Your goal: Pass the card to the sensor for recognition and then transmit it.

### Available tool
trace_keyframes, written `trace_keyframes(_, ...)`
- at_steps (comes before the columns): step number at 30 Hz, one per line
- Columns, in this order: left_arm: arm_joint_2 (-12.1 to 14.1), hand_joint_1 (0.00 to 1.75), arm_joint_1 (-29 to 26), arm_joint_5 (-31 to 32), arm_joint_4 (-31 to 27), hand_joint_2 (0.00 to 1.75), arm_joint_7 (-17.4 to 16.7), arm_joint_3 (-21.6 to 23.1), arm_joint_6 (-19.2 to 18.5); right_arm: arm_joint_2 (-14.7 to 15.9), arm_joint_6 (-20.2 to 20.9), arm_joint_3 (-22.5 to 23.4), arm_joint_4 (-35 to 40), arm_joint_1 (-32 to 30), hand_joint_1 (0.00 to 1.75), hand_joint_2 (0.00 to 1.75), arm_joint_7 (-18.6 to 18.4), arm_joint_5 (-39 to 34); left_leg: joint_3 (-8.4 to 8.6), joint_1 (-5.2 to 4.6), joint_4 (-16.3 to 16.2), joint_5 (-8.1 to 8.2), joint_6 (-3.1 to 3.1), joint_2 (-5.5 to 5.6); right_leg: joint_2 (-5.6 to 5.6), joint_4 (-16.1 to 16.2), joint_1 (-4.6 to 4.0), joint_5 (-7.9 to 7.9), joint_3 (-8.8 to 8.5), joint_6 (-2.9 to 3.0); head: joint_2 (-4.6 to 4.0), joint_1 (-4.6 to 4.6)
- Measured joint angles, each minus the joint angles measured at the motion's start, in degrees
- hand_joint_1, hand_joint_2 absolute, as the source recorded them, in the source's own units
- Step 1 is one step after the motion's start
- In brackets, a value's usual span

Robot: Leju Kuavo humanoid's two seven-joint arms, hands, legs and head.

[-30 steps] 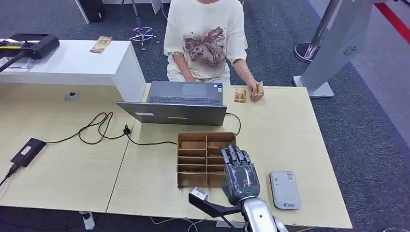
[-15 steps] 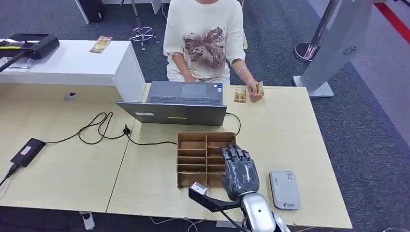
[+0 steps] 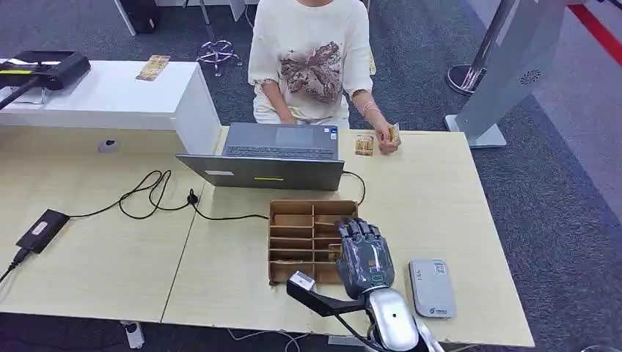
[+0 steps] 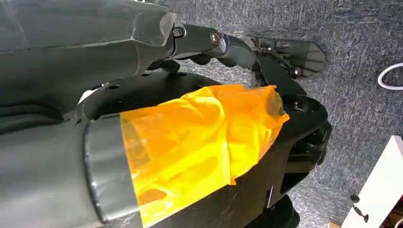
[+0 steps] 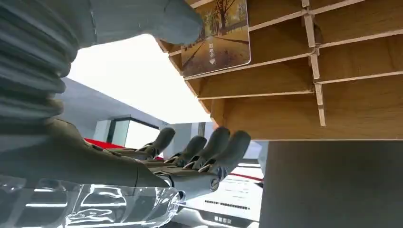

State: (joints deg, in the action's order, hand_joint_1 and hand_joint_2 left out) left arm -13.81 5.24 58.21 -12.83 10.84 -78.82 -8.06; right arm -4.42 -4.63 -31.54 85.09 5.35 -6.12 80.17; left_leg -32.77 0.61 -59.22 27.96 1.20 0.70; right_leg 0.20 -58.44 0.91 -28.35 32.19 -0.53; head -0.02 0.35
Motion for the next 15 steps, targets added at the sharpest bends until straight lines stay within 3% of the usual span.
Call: trace_keyframes(15, 0.0, 0.0, 0.0, -0.1, 0.0, 0.0, 0.0, 0.0, 0.0, 0.0, 0.0, 0.0, -0.4, 0.0, 0.45, 1.75, 0.0, 0.0, 0.0, 0.0, 0.0, 0.0, 0.0, 0.0, 0.0, 0.0, 0.0, 0.0, 0.0, 0.0, 0.0, 0.0)
